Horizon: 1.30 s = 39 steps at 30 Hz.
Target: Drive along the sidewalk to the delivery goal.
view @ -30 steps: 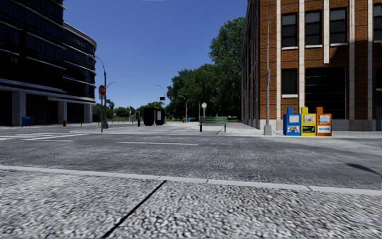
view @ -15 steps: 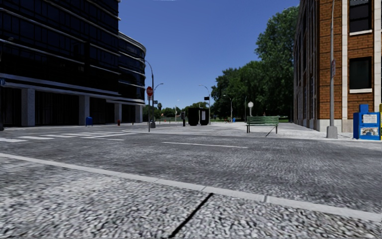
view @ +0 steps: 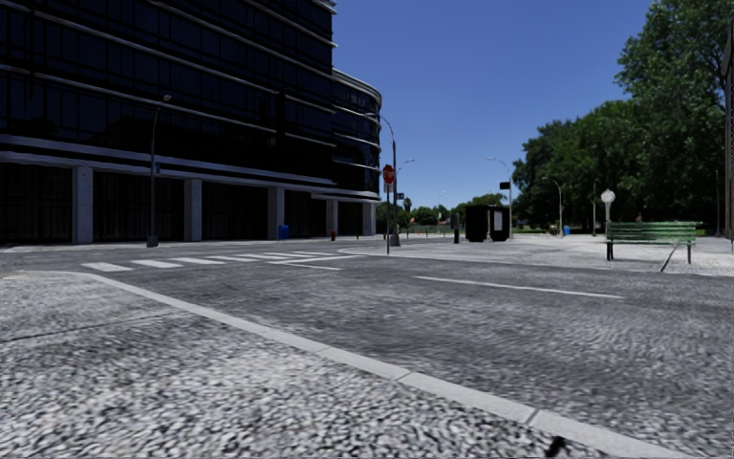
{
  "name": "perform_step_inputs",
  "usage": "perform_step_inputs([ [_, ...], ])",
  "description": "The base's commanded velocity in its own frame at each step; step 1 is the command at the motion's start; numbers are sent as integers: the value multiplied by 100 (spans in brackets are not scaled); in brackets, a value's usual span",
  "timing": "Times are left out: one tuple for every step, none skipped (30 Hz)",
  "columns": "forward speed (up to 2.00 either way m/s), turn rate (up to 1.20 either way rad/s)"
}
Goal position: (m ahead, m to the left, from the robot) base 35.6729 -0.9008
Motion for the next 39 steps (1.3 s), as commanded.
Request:
perform_step_inputs([
  [109, 65],
  [109, 65],
  [110, 65],
  [110, 65],
  [111, 65],
  [111, 65],
  [111, 65],
  [112, 65],
  [112, 65],
  [112, 65],
  [112, 65],
  [112, 65],
  [112, 65],
  [113, 65],
  [113, 65],
  [113, 65],
  [113, 65],
  [113, 65],
  [113, 65],
  [113, 65],
  [113, 65],
  [113, 65],
  [113, 65],
  [113, 65],
  [113, 65],
  [114, 65],
  [114, 65],
  [115, 65],
  [115, 65],
  [115, 65],
  [115, 65],
  [115, 65],
  [115, 65],
  [115, 65],
  [115, 65],
  [115, 65],
  [115, 60],
  [115, 57],
  [115, 56],
])
